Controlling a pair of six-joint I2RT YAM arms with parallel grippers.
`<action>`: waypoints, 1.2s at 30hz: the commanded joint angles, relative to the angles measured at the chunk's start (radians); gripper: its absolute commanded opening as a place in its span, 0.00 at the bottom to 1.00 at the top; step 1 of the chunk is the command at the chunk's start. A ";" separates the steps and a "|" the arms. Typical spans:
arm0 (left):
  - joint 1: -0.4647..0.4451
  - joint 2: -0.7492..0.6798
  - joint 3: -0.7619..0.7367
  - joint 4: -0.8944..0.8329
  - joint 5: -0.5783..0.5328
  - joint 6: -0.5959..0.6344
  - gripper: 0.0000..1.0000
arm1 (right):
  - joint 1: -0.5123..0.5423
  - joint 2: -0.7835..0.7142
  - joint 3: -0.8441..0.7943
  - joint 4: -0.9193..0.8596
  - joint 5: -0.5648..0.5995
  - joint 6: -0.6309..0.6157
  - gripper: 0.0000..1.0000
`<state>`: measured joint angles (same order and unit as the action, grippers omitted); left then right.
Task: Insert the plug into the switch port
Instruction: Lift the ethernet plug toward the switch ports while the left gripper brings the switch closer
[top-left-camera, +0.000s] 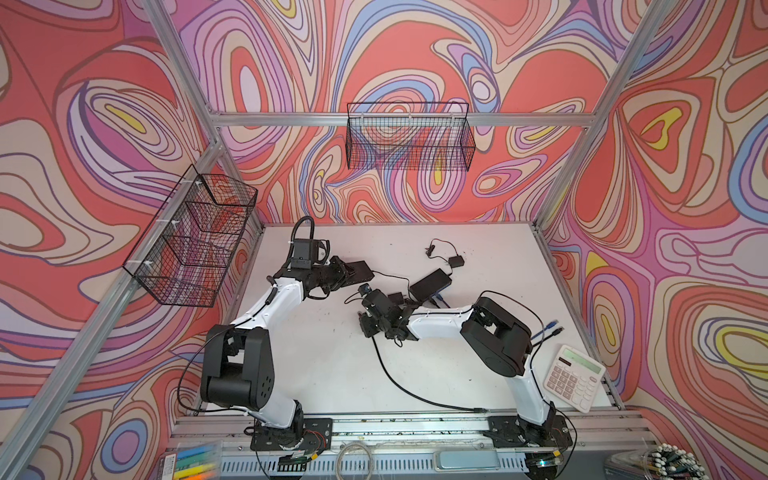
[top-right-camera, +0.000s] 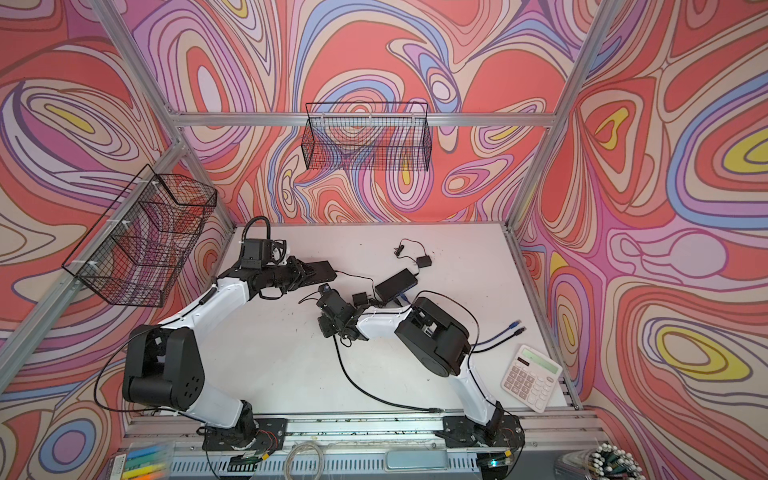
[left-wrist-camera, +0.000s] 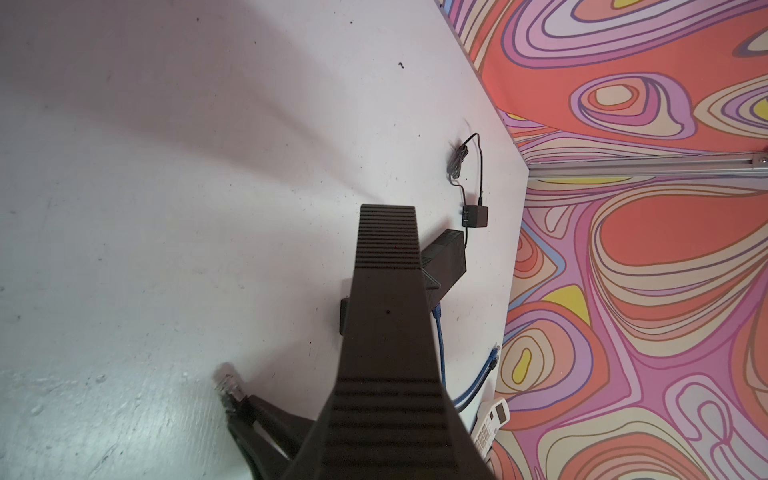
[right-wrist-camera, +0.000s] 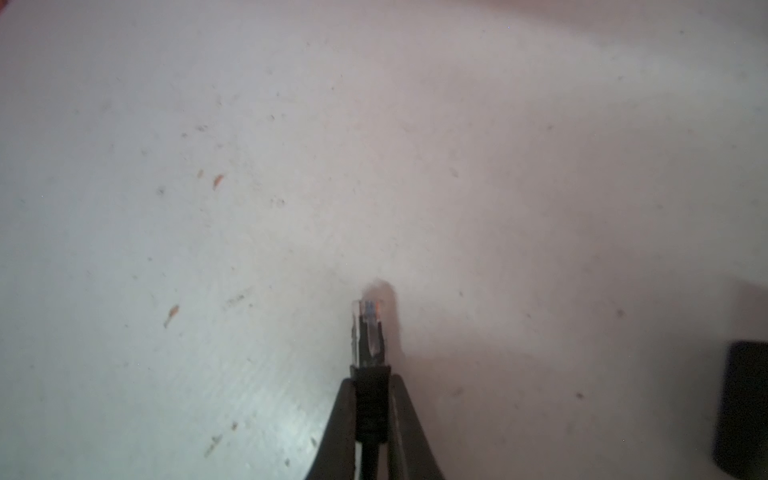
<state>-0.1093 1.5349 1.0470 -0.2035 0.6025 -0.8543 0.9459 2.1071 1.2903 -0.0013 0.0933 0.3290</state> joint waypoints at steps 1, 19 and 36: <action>0.007 -0.066 -0.065 0.137 -0.010 -0.090 0.13 | -0.001 -0.077 -0.100 -0.008 0.072 -0.076 0.00; -0.017 -0.146 -0.312 0.392 -0.084 -0.269 0.13 | 0.062 -0.240 -0.094 -0.013 0.125 -0.059 0.00; -0.018 -0.169 -0.350 0.374 -0.074 -0.255 0.12 | 0.067 -0.270 -0.026 -0.034 0.115 -0.079 0.00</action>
<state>-0.1246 1.3964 0.7055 0.1341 0.5301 -1.1042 1.0054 1.8660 1.2369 -0.0238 0.2062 0.2653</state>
